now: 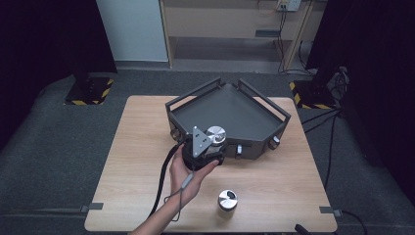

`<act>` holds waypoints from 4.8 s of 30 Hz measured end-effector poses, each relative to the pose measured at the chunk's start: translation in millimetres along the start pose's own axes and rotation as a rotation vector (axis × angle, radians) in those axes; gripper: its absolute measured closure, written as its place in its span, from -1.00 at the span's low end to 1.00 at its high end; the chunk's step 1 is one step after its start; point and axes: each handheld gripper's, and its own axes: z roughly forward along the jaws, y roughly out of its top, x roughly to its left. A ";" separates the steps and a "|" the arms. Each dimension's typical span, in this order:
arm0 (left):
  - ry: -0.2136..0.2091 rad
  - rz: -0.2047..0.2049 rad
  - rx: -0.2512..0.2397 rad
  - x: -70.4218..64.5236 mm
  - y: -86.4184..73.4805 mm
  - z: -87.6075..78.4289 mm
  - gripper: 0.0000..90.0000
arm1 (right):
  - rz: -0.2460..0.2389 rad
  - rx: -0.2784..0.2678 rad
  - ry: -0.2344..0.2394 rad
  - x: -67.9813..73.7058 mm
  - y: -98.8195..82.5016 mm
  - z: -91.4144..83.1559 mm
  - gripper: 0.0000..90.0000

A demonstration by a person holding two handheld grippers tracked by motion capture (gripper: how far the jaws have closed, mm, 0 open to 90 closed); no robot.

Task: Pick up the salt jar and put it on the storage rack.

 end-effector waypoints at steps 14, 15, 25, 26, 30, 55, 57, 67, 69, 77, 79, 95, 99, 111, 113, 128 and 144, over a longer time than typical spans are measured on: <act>-0.005 0.018 0.000 11.1 22.0 31.3 -0.32 | 0.021 -0.009 -0.024 -4.0 -0.6 -3.3 -0.90; -0.005 0.018 0.000 11.1 22.0 31.3 -0.32 | 0.021 -0.009 -0.024 -4.4 -0.6 -3.3 -0.91; -0.002 0.030 -0.009 22.4 39.2 59.0 -0.32 | 0.036 -0.008 -0.037 -6.6 -1.4 -3.5 -0.91; -0.001 0.031 -0.012 23.1 40.6 61.3 -0.32 | 0.037 -0.007 -0.036 -6.9 -1.5 -3.5 -0.90; 0.002 0.041 -0.014 25.7 46.3 70.3 -0.32 | 0.043 -0.007 -0.036 -7.2 -1.7 -3.4 -0.91; 0.042 0.015 0.015 50.8 46.5 123.3 -0.32 | 0.050 -0.005 -0.043 -8.5 -2.3 -4.4 -0.91; 0.043 0.013 0.014 52.0 47.6 126.8 -0.32 | 0.051 -0.004 -0.044 -8.5 -2.2 -4.3 -0.90; 0.053 0.004 0.016 55.6 51.3 147.0 -0.32 | 0.053 -0.002 -0.046 -8.2 -2.4 -3.7 -0.91; 0.052 0.003 0.019 55.8 50.8 151.6 -0.32 | 0.052 -0.003 -0.049 -8.2 -2.4 -4.0 -0.90; 0.059 -0.006 0.038 56.8 47.3 163.4 -0.32 | 0.056 -0.002 -0.045 -9.4 -2.9 -3.7 -0.91; 0.060 -0.008 0.042 57.2 46.6 165.1 -0.32 | 0.056 -0.002 -0.044 -9.7 -2.9 -3.7 -0.90; 0.059 -0.074 0.068 61.7 37.3 175.1 -0.33 | 0.057 0.002 -0.034 -10.2 -3.2 -2.9 -0.90; 0.066 -0.091 0.053 60.7 32.6 174.8 -0.33 | 0.055 0.004 -0.031 -9.7 -2.9 -2.3 -0.91; 0.085 -0.099 0.023 55.2 24.8 175.0 -0.33 | 0.053 0.003 -0.025 -8.0 -2.5 -1.9 -0.90; 0.084 -0.101 0.024 55.5 24.8 175.0 -0.33 | 0.052 0.003 -0.024 -7.8 -2.4 -1.8 -0.91; 0.099 -0.111 0.012 51.5 22.1 175.5 -0.33 | 0.046 0.002 -0.015 -7.0 -1.9 -1.7 -0.90; 0.107 -0.107 0.032 47.6 29.2 170.8 -0.86 | 0.042 -0.005 -0.009 -5.7 -1.1 -2.5 -0.90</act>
